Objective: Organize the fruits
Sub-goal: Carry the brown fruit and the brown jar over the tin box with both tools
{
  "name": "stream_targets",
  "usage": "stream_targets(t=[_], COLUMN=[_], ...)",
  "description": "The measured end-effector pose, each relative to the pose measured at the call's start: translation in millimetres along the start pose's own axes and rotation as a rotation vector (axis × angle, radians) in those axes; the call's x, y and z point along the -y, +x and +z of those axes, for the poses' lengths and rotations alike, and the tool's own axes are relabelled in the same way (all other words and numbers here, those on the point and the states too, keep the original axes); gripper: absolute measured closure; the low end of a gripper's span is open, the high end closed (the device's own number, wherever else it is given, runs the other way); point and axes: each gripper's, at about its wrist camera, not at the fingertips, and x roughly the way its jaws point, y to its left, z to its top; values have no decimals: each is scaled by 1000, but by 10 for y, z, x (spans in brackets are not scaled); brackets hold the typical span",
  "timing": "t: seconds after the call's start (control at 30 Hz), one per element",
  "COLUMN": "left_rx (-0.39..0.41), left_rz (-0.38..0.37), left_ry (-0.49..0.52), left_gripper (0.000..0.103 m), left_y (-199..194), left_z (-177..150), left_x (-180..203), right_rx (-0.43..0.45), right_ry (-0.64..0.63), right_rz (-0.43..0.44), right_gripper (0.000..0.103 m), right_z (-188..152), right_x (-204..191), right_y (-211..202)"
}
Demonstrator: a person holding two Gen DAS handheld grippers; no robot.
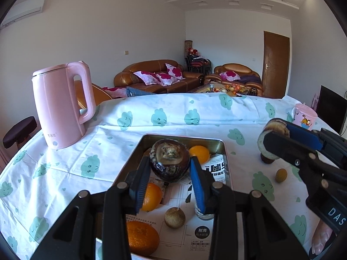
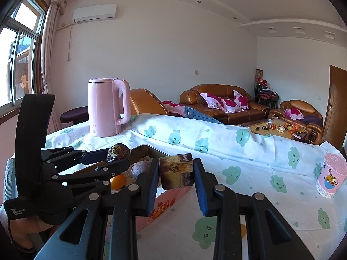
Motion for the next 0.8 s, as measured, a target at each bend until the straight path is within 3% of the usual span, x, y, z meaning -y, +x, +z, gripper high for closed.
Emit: stream_targets(t=[0.8], left_rx=[-105], left_rz=[23], left_ry=[-16], left_gripper=[64], left_y=[336], left_z=[-63], left_x=[-197], right_rx=[-79], right_ry=[-30], right_rz=[38], right_gripper=[70], right_z=[6], right_x=[-215], right_y=[511])
